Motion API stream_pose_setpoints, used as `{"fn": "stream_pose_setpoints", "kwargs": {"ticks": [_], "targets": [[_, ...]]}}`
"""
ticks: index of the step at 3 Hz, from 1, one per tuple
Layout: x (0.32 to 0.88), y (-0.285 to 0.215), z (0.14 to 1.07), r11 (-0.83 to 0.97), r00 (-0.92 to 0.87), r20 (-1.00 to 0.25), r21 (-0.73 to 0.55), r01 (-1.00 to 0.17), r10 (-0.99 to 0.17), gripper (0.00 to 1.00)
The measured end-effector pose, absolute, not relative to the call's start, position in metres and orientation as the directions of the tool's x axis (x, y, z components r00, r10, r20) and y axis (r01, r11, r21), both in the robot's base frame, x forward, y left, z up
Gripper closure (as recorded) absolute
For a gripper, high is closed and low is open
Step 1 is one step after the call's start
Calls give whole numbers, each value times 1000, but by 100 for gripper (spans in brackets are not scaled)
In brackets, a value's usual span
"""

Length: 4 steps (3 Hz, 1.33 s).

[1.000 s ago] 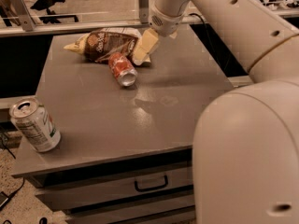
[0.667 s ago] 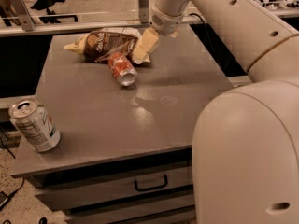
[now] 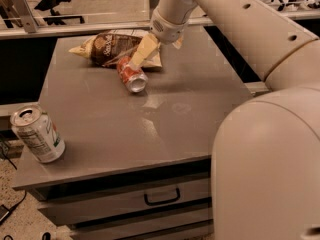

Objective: Move coke can near 7up can

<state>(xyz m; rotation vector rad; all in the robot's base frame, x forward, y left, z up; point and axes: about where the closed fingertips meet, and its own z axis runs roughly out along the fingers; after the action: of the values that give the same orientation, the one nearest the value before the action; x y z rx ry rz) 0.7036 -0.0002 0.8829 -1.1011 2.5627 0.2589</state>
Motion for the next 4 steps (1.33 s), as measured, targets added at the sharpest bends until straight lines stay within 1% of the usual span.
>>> {"fn": "stream_pose_setpoints", "kwargs": {"ticks": [1, 2, 3, 4], "targets": [[691, 26, 876, 739, -719, -338, 93, -668, -607, 0], [683, 49, 868, 757, -754, -311, 137, -638, -579, 0], [681, 67, 863, 735, -745, -313, 176, -655, -589, 0], [679, 85, 857, 696, -711, -299, 175, -696, -636, 18]]}}
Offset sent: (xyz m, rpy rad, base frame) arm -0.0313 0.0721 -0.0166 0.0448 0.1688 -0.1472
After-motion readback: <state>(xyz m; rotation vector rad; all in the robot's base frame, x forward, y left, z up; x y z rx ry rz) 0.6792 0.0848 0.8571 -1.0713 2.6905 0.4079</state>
